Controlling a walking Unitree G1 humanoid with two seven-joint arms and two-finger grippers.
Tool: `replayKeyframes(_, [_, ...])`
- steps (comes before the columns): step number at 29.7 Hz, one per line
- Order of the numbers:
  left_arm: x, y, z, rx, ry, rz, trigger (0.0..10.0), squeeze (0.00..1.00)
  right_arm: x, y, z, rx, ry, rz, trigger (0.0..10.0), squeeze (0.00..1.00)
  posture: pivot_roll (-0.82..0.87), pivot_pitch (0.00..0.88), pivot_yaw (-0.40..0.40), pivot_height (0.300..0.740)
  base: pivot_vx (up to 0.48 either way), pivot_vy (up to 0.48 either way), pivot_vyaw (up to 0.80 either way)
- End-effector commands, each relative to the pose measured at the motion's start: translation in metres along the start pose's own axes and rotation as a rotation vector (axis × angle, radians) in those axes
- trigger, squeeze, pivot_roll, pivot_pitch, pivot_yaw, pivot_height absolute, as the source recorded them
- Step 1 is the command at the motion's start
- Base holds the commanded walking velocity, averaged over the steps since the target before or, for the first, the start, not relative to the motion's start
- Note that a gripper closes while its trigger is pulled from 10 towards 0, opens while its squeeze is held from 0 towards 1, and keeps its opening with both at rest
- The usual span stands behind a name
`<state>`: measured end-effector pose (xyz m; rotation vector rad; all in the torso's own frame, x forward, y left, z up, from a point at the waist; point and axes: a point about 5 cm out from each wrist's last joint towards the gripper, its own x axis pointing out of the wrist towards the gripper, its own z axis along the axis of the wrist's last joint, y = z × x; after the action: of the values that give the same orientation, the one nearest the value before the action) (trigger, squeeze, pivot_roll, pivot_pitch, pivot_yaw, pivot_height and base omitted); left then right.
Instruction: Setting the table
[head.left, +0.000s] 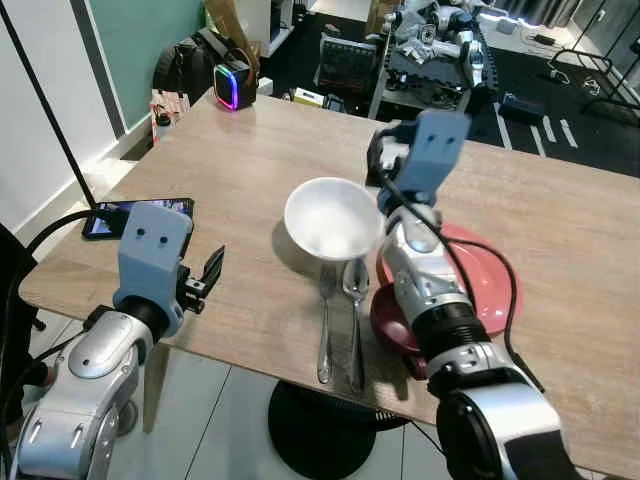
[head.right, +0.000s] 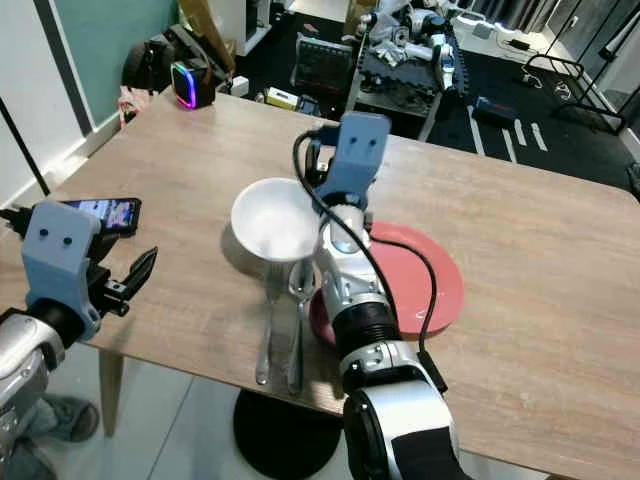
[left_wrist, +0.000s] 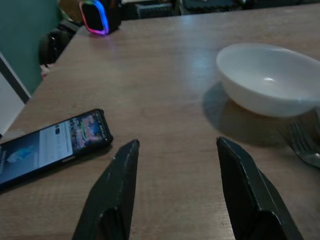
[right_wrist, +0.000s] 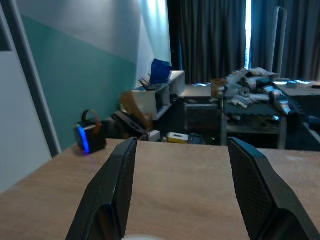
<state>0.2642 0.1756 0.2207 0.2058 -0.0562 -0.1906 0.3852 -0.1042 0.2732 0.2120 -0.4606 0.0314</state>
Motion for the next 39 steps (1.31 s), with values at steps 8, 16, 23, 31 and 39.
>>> replayKeyframes(8, [-0.001,-0.001,0.003,-0.024,0.023,-0.156,10.0,0.0,-0.04,-0.069,-0.016,0.104,0.14,-0.175,10.0,0.0,0.18,0.035,0.025,0.74,0.0,0.0,0.0])
replayKeyframes(16, [0.004,0.003,0.003,-0.03,0.028,-0.194,10.0,0.0,-0.075,-0.12,-0.013,0.29,0.149,-0.315,10.0,0.0,0.1,0.009,0.063,0.74,0.0,0.0,0.0])
replayKeyframes(23, [-0.001,0.004,-0.008,-0.081,0.113,-0.241,10.0,0.0,-0.102,-0.141,0.0,0.261,0.169,-0.28,10.0,0.0,0.06,0.0,0.076,0.74,0.0,0.0,0.0])
replayKeyframes(31, [-0.011,-0.019,-0.013,-0.138,0.142,-0.514,10.0,0.0,-0.109,-0.143,0.008,0.171,0.129,-0.249,10.0,0.0,0.04,0.0,0.089,0.74,0.0,0.0,0.0])
replayKeyframes(39, [-0.03,-0.023,-0.005,-0.026,0.157,-0.737,10.0,0.0,-0.116,-0.154,0.021,0.169,0.122,-0.244,10.0,0.0,0.03,0.0,0.11,0.74,0.0,0.0,0.0])
